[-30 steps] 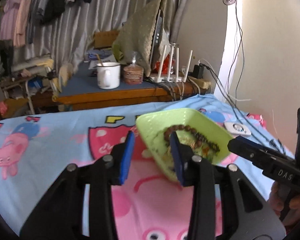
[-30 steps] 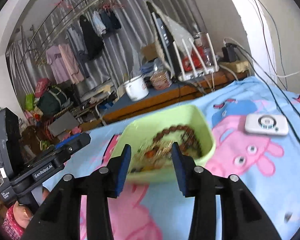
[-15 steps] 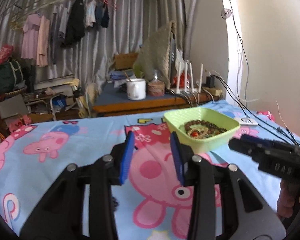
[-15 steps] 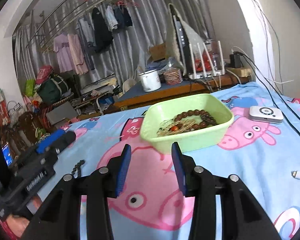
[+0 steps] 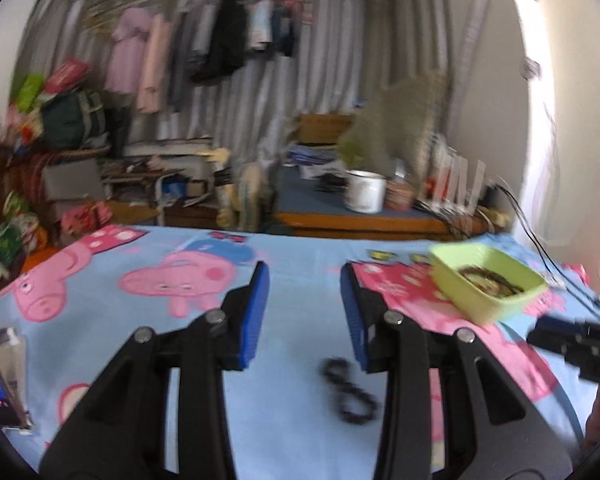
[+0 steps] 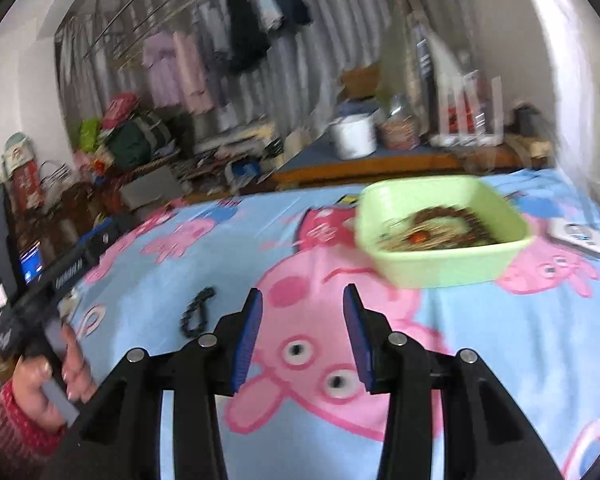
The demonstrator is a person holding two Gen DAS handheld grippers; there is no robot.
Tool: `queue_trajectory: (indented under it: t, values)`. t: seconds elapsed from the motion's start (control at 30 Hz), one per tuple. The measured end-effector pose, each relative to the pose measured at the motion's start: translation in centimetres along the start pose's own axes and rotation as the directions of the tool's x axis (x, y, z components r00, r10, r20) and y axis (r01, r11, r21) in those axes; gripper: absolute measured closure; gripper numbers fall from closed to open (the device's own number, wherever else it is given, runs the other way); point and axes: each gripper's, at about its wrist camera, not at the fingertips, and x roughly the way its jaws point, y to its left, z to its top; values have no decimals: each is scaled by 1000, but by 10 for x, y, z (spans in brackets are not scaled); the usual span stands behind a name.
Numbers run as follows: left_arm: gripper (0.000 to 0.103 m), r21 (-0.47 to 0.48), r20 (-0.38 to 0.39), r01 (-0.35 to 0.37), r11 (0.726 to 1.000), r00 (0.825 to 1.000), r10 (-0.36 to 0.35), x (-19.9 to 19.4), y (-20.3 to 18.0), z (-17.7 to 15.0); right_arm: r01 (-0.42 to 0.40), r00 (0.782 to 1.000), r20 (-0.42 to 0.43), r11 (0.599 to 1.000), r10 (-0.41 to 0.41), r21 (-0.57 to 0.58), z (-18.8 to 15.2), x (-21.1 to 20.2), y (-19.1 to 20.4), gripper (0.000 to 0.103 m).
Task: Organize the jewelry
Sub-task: 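Move both grippers back over the dark brown bead bracelet on the sheet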
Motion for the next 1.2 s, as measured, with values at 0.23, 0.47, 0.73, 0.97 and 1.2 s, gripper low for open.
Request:
queue_trajectory:
  t: [0.23,0.47,0.73,0.97,1.2]
  values:
    - [68,-125,-54,-17,992,998,10,18,39,-9,-170,962,-225,984,153,-58,12,73,52,93]
    - [68,-106,-61,1,994,998,-7,22,35,-9,-224,907,-372,974,200,-23,25,141,74,103]
    - [68,-70,-73,31,997,997,-36,24,27,-9,-179,943,-269,980,197,90,24,74,1,103]
    - [68,-6,-193,255,967,948,-252,35,-41,-11,-3,982,-184,971,48,240,-18,-14,-99,103]
    - [68,-17,-314,478,878,831,-459,46,-137,-23,143,983,-142,972,-117,185,-48,-61,-119,103]
